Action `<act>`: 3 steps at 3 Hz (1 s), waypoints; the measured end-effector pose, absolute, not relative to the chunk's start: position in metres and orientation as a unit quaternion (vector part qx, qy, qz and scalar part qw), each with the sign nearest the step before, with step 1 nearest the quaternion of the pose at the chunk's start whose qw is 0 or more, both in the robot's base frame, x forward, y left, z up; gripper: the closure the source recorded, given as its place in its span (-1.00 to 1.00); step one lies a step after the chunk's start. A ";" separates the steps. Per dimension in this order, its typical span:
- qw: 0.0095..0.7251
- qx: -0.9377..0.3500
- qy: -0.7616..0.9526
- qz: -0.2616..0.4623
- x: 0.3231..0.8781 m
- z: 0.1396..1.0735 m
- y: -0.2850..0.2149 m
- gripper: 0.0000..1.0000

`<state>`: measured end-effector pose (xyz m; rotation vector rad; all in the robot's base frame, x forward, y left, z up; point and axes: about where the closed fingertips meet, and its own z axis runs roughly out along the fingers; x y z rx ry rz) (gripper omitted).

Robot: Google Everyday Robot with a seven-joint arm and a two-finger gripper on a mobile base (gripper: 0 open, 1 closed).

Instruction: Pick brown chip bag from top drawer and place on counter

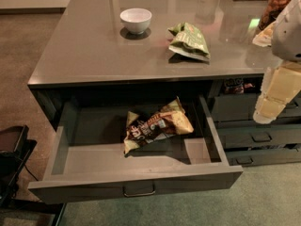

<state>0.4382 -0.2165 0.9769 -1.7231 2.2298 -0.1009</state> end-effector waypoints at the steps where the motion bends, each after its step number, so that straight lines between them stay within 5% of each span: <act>1: 0.160 -0.603 0.781 -0.035 0.438 0.977 -0.216 -1.00; 3: 0.191 -0.610 0.769 0.000 0.454 0.923 -0.203 -0.16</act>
Offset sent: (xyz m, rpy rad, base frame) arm 0.0087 0.0044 -0.0321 0.0610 -0.0003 0.0127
